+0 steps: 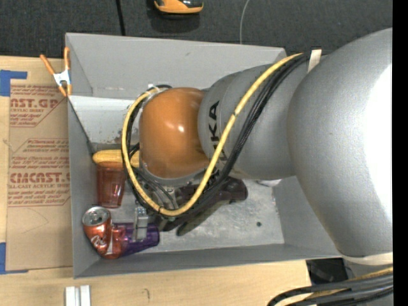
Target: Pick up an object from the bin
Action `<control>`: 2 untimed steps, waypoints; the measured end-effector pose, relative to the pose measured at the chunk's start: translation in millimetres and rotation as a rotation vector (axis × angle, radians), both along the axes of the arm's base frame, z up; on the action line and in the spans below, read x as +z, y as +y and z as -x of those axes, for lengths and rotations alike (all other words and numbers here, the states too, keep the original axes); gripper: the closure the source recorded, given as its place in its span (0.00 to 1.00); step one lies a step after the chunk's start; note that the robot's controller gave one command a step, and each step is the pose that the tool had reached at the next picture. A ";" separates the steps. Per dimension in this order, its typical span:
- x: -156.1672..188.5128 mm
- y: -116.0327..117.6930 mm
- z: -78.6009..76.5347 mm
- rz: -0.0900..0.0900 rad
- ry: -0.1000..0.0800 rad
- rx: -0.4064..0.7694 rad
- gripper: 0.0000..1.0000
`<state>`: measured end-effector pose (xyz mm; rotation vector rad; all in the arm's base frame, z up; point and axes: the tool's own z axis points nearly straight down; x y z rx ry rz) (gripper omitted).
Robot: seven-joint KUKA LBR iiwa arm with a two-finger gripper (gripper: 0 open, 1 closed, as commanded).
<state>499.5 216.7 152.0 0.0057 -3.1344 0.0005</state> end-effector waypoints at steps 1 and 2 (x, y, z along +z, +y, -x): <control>4.5 -1.1 -2.2 -0.002 -0.007 -0.003 0.00; -31.6 -36.1 -28.6 -0.005 -0.015 0.067 0.00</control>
Offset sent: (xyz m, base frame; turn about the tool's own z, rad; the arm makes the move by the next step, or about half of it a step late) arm 0.0585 -0.0890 -0.0820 -0.1294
